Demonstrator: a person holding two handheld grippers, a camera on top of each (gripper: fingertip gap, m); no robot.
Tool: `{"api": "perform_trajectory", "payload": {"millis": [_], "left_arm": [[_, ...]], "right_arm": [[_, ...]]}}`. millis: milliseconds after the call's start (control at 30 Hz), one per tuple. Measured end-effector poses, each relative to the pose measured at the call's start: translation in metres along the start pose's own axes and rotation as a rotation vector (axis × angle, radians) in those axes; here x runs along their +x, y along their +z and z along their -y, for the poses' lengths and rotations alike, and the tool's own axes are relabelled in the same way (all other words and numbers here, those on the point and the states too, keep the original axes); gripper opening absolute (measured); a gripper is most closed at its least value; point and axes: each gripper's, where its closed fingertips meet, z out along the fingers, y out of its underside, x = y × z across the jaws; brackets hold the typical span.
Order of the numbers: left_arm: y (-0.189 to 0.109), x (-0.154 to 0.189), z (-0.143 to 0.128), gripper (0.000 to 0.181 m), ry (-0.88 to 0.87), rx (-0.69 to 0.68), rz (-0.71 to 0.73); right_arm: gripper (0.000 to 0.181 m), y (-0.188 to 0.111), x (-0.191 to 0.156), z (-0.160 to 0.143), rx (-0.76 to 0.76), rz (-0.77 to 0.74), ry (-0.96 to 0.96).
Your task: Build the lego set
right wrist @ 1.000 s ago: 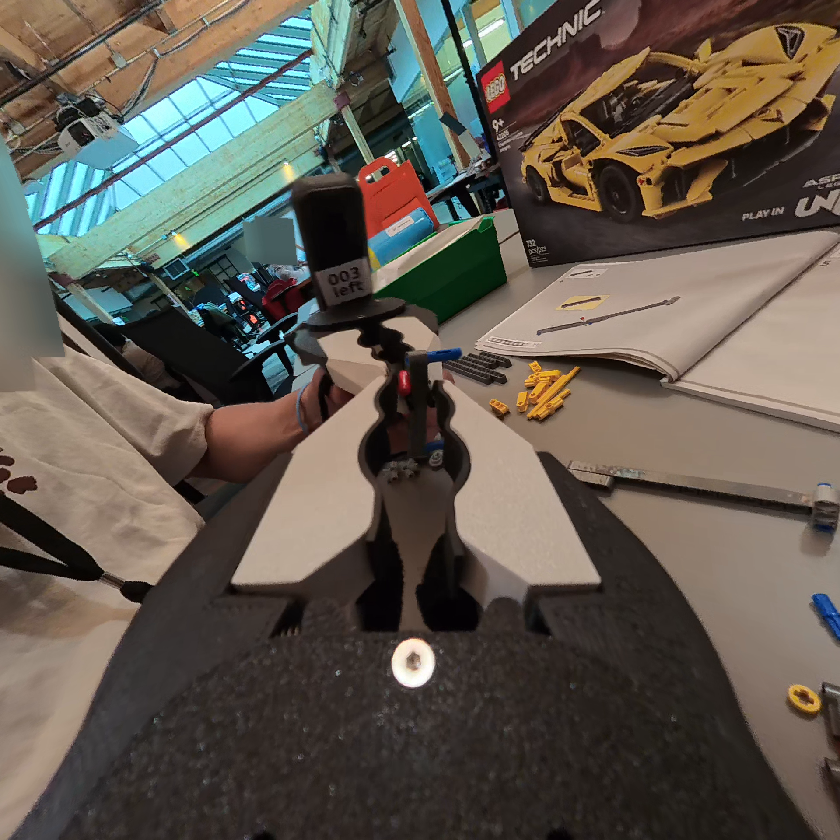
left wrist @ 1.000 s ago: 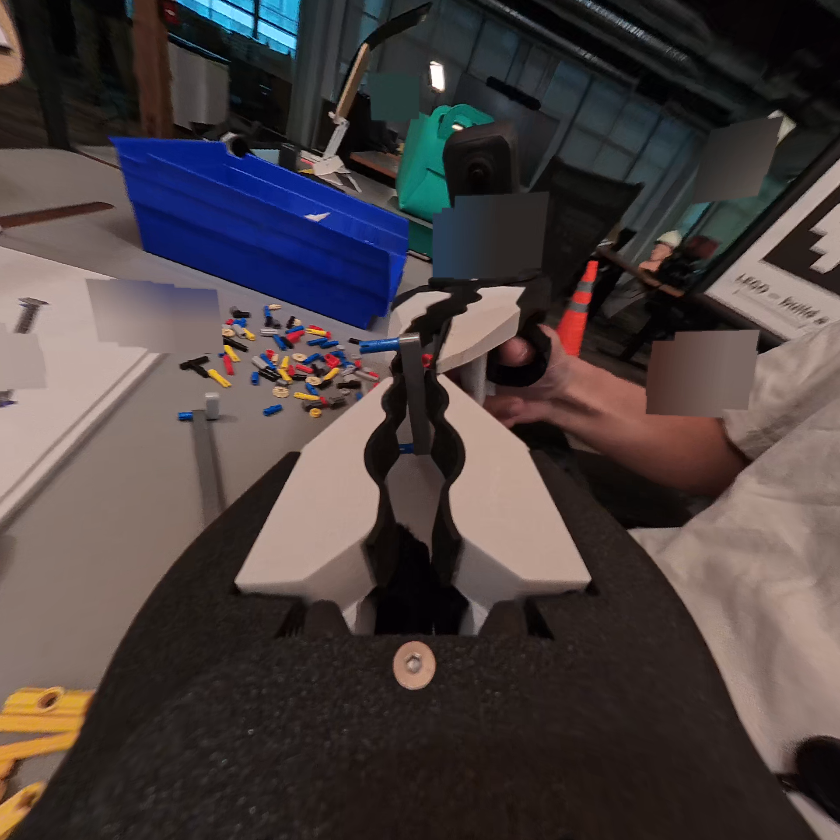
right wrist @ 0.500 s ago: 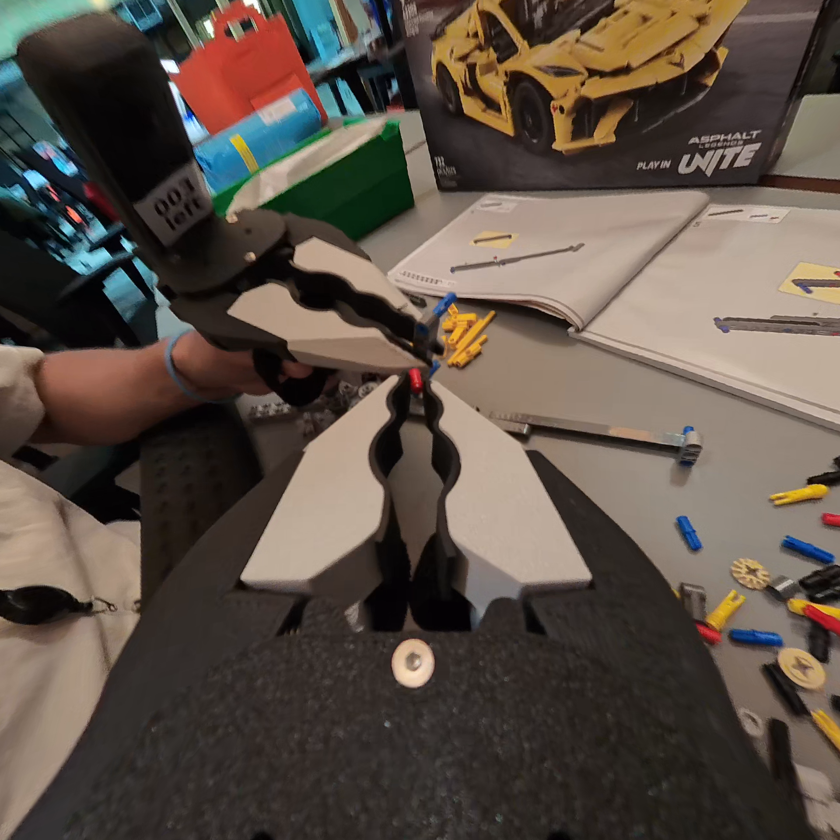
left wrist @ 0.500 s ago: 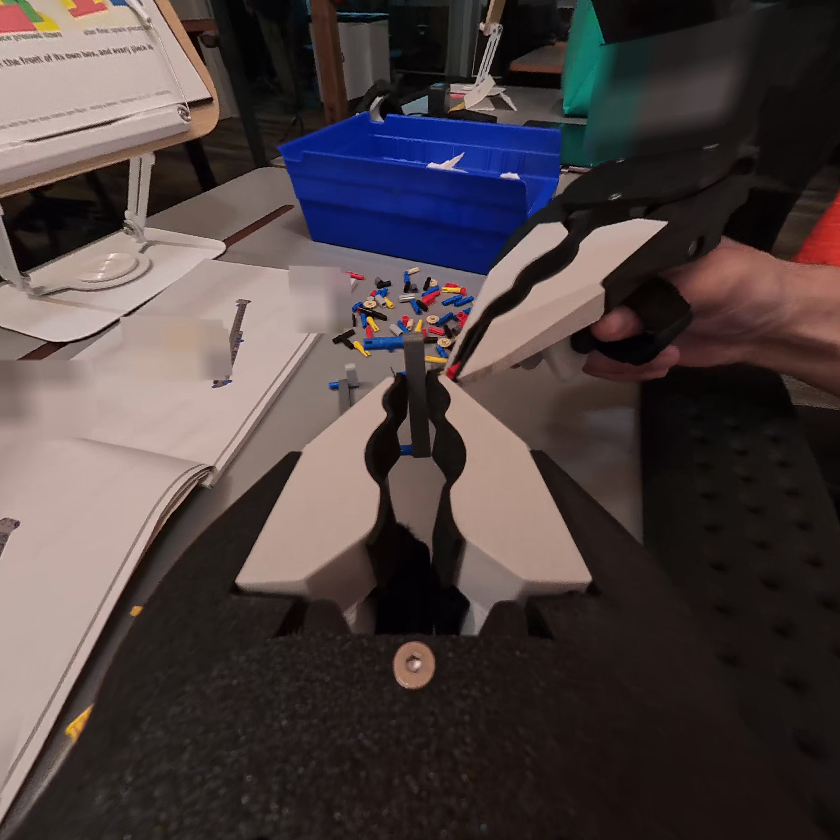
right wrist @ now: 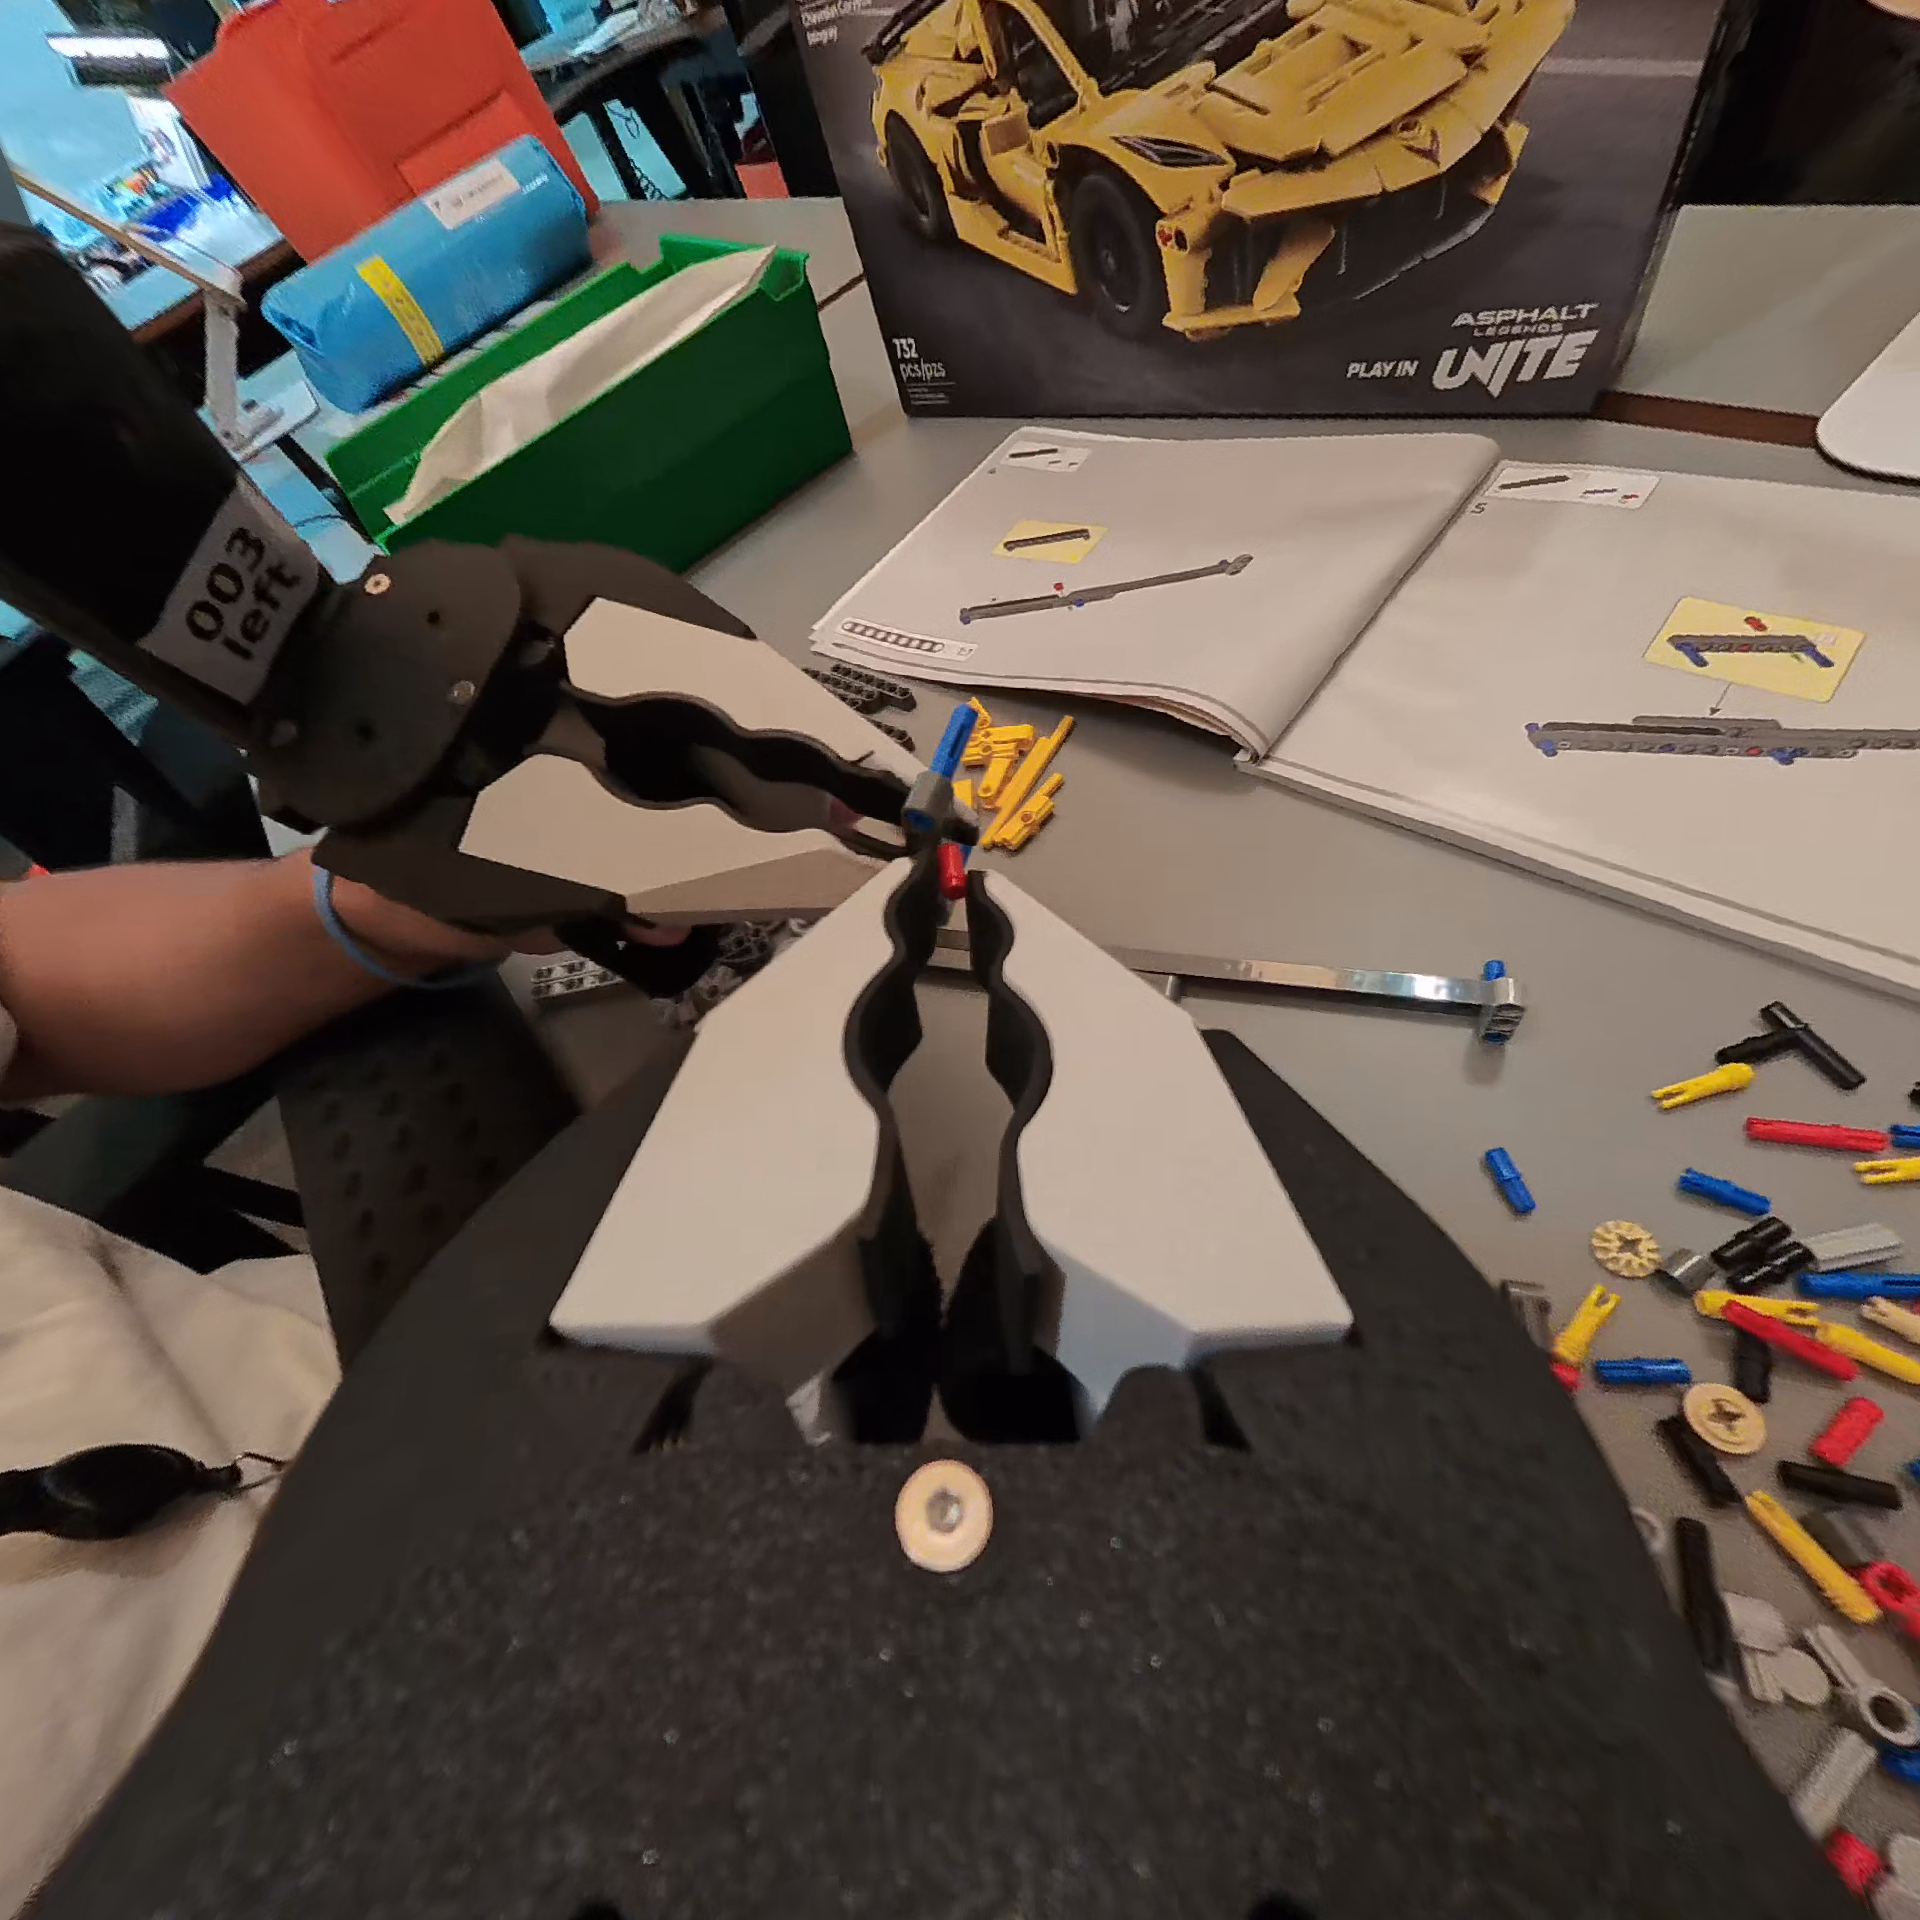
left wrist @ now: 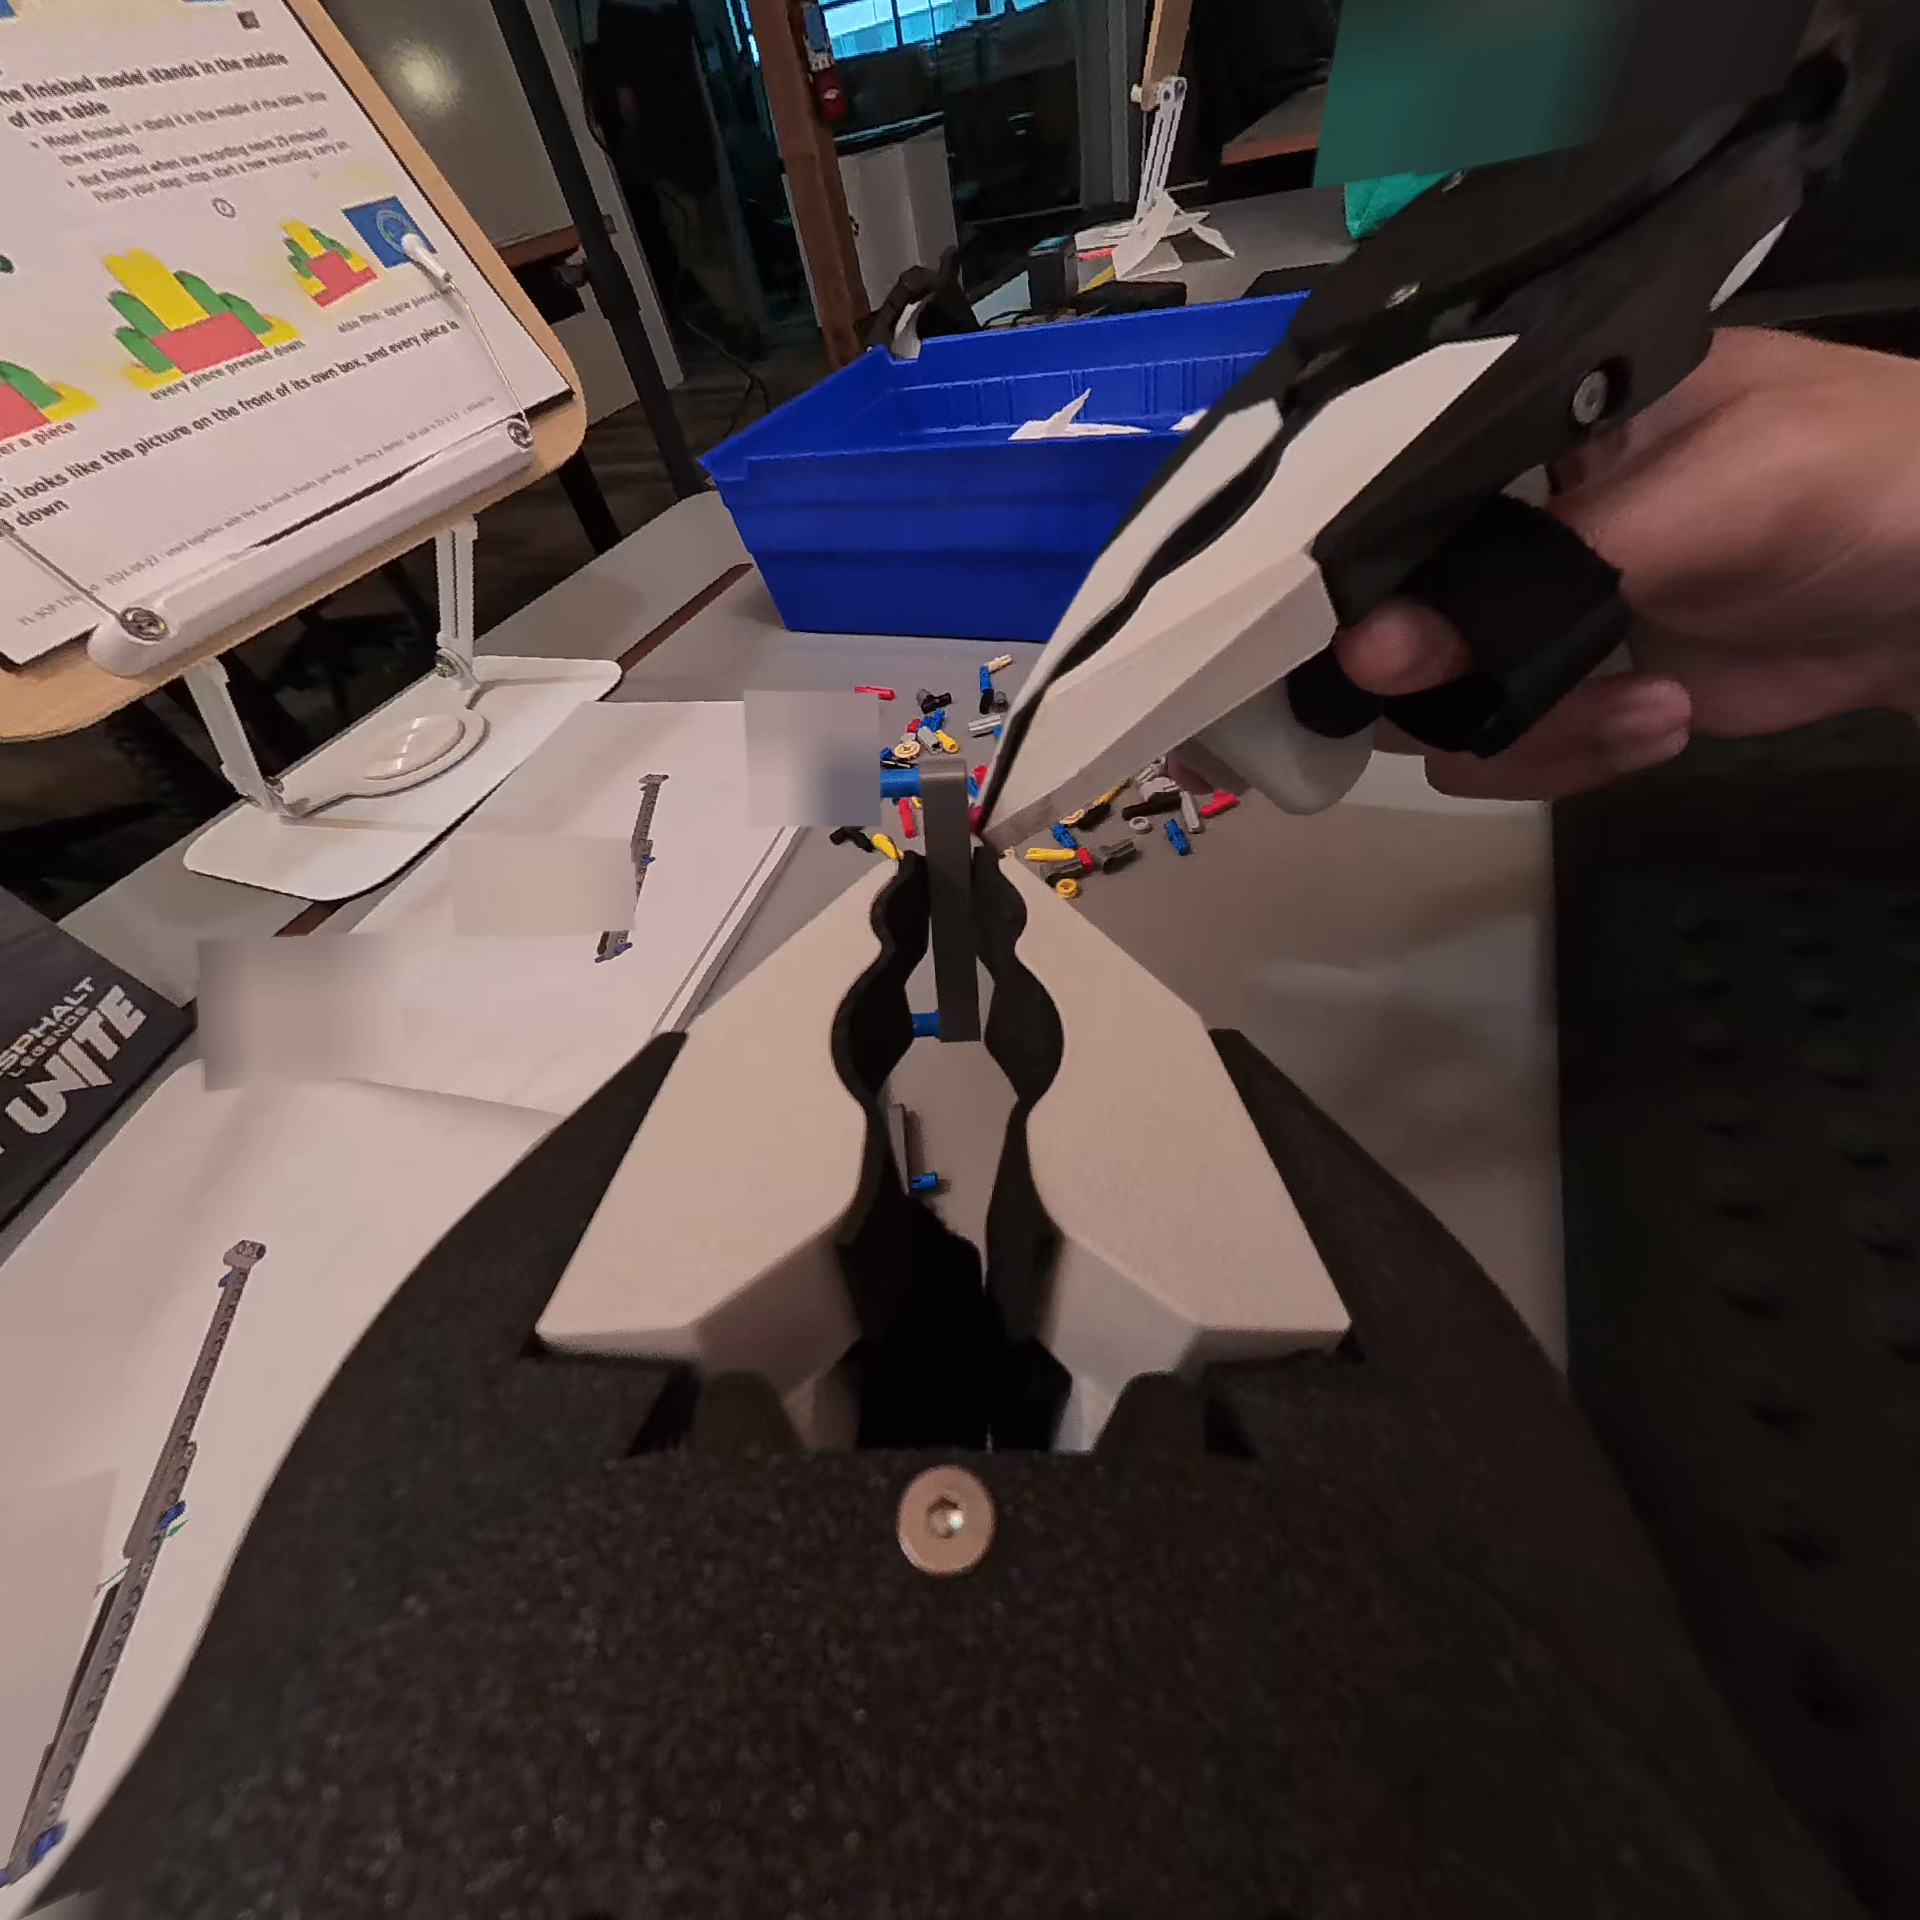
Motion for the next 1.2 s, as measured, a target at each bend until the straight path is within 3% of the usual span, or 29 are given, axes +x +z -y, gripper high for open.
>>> {"api": "perform_trajectory", "payload": {"millis": [600, 967, 1100, 1200], "left_arm": [[0.001, -0.004, 0.001, 0.006, -0.011, 0.009, 0.034], [0.000, -0.007, 0.011, 0.006, -0.053, 0.073, 0.181], [-0.001, -0.004, 0.012, 0.006, -0.065, 0.081, 0.162], [-0.005, -0.001, 0.019, 0.006, 0.048, 0.112, 0.174]], "right_arm": [[0.004, 0.002, -0.005, 0.006, 0.053, 0.060, 0.141], [0.004, 0.000, -0.006, 0.017, 0.208, -0.018, 0.214], [0.004, -0.002, -0.007, 0.016, 0.188, -0.070, 0.106], [0.004, -0.008, -0.013, 0.020, 0.132, -0.033, 0.037]]}}
